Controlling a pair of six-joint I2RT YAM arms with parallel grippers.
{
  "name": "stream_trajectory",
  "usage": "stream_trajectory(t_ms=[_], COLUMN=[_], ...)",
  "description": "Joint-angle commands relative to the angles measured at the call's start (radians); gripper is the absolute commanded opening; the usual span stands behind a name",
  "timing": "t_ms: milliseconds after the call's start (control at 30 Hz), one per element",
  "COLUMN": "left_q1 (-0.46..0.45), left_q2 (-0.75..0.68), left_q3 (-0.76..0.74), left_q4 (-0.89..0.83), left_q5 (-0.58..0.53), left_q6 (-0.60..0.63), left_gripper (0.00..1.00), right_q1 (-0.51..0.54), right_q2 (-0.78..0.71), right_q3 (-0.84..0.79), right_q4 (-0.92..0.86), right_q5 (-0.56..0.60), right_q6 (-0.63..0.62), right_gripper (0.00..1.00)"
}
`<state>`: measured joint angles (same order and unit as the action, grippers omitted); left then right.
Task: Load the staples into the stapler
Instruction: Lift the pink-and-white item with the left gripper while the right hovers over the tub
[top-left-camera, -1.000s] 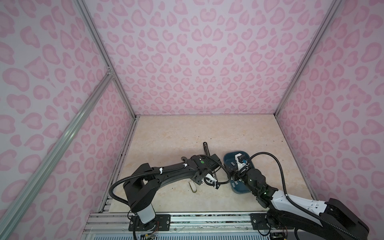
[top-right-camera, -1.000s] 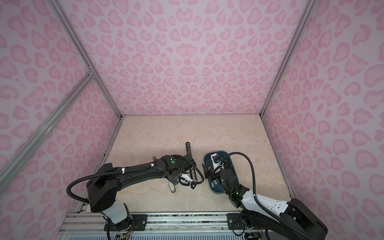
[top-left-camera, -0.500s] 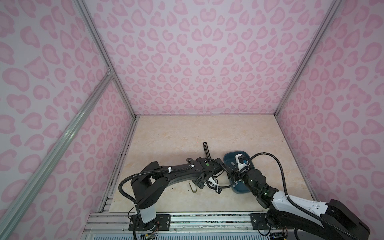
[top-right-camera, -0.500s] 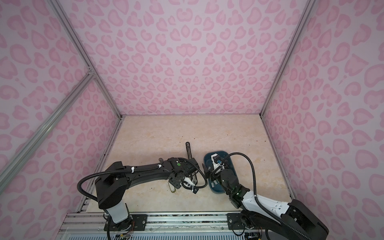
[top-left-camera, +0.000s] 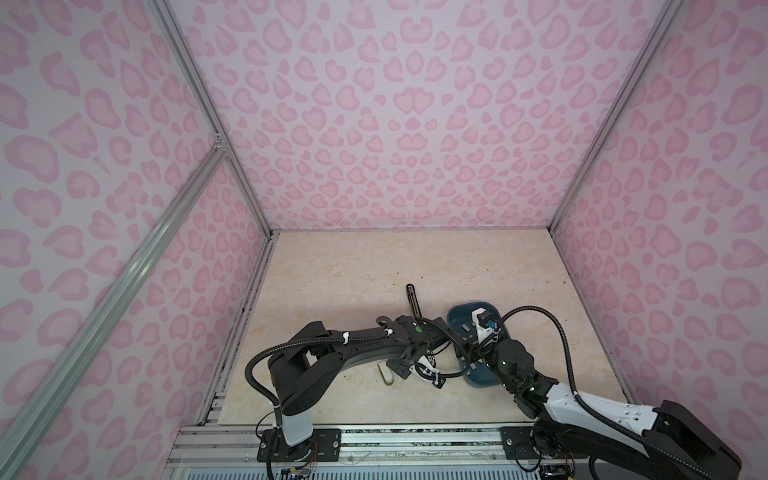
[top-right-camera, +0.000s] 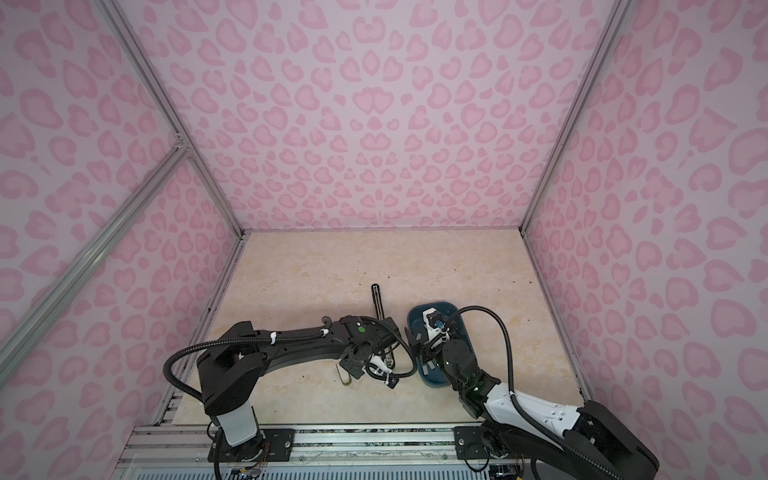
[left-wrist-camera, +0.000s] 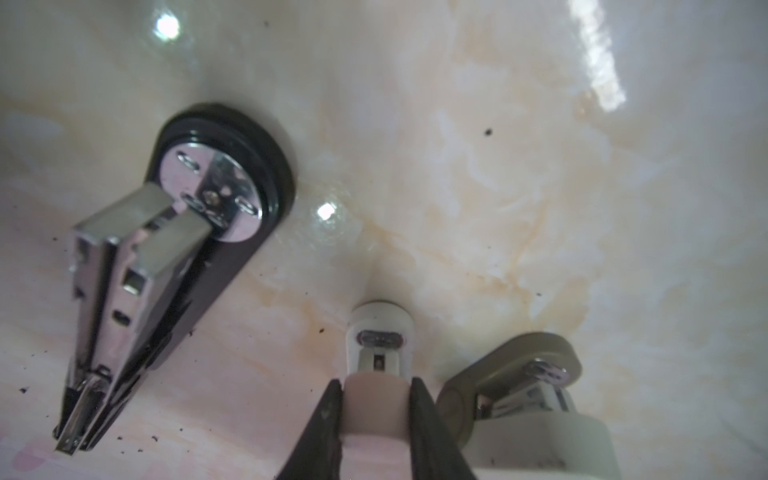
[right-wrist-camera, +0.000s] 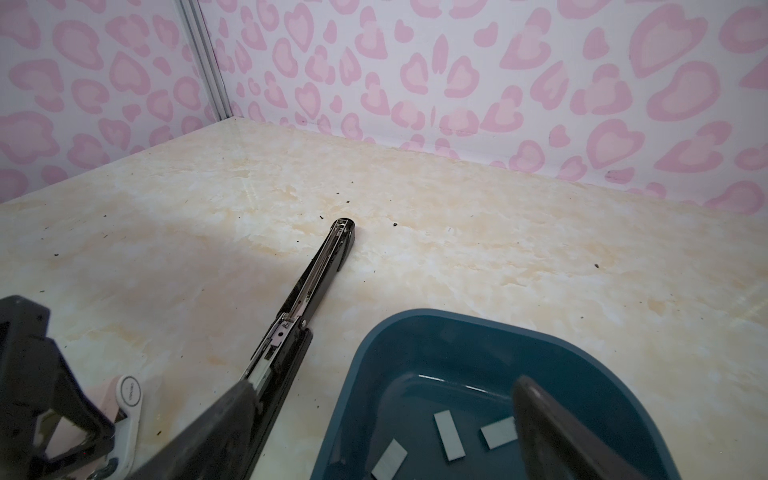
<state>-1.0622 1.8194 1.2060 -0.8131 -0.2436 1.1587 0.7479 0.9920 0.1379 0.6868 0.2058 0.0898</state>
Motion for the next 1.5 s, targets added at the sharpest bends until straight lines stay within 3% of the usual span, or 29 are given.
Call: stream_trajectory(t_ms=[0, 200, 367, 600, 767, 900, 1033, 1167, 1367, 1467], left_q1=[0.0, -0.002, 0.001, 0.027, 0.049, 0.074, 0.089, 0.1, 0.119, 0.119], left_q2=[0.014, 0.018, -0.007, -0.16, -0.317, -0.442, -0.557, -0.681, -0.903, -1.019], left_q3=[0.003, 0.001, 0.009, -0.039, -0.097, -0.166, -0.232, -0.275, -0.389, -0.441], left_q4=[-0.008, -0.003, -0.003, 0.018, 0.081, 0.157, 0.23, 0.268, 0.377, 0.421], left_q5=[0.015, 0.006, 0.023, 0.028, 0.016, -0.015, -0.054, -0.063, 0.022, 0.126], left_q6=[0.002, 0.005, -0.004, -0.035, -0.128, -0.234, -0.337, -0.433, -0.529, -0.54], left_gripper=[0.33, 0.32, 0.04, 0.04, 0.04, 0.04, 0.04, 0.04, 0.04, 0.04], right_q1=[0.001, 0.002, 0.004, 0.005, 0.006, -0.008, -0.015, -0.014, 0.009, 0.109], right_q2=[-0.004, -0.013, -0.024, -0.041, -0.017, 0.139, 0.302, 0.33, 0.297, 0.276], right_q3=[-0.008, -0.012, -0.019, -0.022, -0.002, 0.078, 0.176, 0.199, 0.204, 0.245], right_q4=[0.026, 0.029, 0.03, 0.025, 0.012, -0.013, -0.059, -0.05, -0.022, -0.057], right_q5=[0.009, 0.013, 0.017, 0.003, -0.03, -0.068, -0.087, -0.175, -0.303, -0.238], right_q6=[-0.004, -0.004, -0.004, -0.005, -0.009, -0.007, -0.013, -0.009, 0.02, 0.004], right_gripper=[0.97, 0.97, 0.96, 0.97, 0.97, 0.96, 0.86, 0.82, 0.83, 0.83])
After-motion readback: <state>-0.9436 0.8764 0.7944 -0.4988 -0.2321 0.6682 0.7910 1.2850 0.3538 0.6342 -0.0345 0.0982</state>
